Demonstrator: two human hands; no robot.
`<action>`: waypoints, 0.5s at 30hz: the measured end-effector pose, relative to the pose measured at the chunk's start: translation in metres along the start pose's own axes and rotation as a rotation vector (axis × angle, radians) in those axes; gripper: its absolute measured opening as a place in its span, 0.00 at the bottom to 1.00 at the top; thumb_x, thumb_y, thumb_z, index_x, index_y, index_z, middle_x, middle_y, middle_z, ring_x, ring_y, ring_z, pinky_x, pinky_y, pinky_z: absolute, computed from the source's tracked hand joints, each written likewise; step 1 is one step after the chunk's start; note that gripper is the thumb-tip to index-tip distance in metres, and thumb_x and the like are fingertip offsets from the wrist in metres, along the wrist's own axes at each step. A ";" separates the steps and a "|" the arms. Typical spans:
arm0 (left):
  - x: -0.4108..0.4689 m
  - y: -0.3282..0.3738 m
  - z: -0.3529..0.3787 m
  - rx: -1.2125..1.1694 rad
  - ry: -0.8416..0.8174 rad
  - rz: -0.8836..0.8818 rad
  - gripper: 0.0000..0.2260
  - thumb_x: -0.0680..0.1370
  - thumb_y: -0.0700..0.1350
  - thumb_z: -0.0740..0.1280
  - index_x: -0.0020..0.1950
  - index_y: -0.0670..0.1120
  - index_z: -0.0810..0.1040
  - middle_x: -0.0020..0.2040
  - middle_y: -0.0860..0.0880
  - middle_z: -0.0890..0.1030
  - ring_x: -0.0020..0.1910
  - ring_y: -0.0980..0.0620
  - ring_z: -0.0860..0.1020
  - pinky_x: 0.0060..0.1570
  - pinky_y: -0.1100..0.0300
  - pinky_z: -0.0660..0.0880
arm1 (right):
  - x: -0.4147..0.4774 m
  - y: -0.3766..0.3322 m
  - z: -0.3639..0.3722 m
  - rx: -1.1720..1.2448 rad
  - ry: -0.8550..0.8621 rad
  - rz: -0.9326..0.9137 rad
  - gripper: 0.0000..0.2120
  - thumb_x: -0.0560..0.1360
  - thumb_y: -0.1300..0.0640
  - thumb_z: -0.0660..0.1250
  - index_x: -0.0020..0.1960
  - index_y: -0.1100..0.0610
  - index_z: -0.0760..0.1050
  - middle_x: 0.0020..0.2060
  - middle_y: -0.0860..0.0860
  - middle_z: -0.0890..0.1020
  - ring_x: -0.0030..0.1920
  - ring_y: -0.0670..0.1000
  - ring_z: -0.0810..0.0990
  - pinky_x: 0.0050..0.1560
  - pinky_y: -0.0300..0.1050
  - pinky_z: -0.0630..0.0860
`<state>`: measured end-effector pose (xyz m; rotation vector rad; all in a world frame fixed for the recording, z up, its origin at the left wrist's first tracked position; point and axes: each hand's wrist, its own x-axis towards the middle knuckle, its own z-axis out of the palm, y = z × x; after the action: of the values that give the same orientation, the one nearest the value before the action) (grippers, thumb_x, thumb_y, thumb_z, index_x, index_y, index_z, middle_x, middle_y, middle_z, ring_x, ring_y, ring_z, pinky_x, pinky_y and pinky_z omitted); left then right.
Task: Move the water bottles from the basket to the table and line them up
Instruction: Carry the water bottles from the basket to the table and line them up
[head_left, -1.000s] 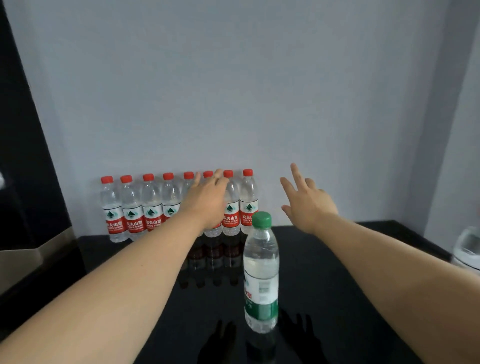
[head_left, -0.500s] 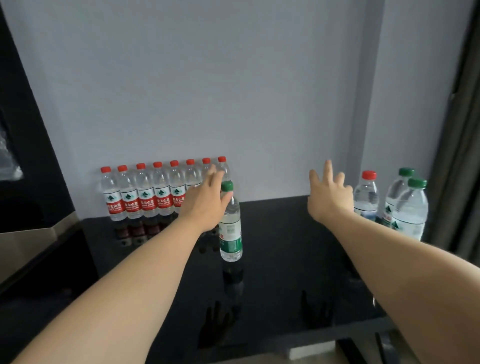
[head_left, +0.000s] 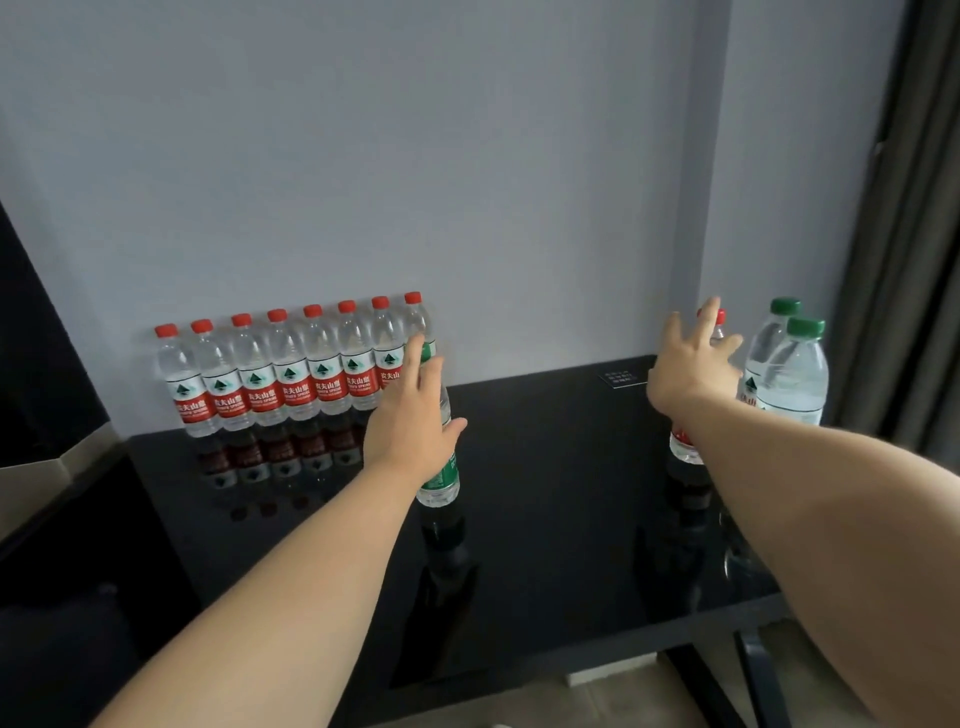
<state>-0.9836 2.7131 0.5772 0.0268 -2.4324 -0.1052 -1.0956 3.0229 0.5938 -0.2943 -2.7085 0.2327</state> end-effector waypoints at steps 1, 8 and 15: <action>-0.001 0.001 0.002 0.000 0.018 -0.006 0.33 0.75 0.57 0.76 0.73 0.45 0.66 0.83 0.51 0.47 0.59 0.46 0.78 0.49 0.53 0.82 | 0.002 0.000 0.004 -0.005 -0.002 0.013 0.36 0.75 0.63 0.69 0.78 0.54 0.55 0.80 0.57 0.35 0.75 0.75 0.56 0.55 0.67 0.80; 0.006 0.007 0.013 -0.092 0.049 0.067 0.27 0.72 0.53 0.79 0.65 0.47 0.71 0.81 0.53 0.52 0.58 0.48 0.77 0.41 0.55 0.81 | 0.010 0.012 0.019 0.050 0.156 -0.031 0.28 0.71 0.69 0.74 0.65 0.58 0.66 0.73 0.57 0.53 0.51 0.63 0.67 0.30 0.48 0.71; 0.014 0.004 0.015 -0.171 -0.005 0.163 0.27 0.74 0.47 0.78 0.67 0.48 0.69 0.79 0.51 0.51 0.62 0.44 0.76 0.57 0.49 0.81 | -0.002 0.010 0.009 0.127 0.148 -0.196 0.33 0.68 0.74 0.70 0.68 0.54 0.63 0.72 0.54 0.52 0.57 0.63 0.67 0.35 0.51 0.72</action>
<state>-1.0042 2.7177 0.5751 -0.2486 -2.4113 -0.2386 -1.0954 3.0306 0.5829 -0.0085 -2.5408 0.3115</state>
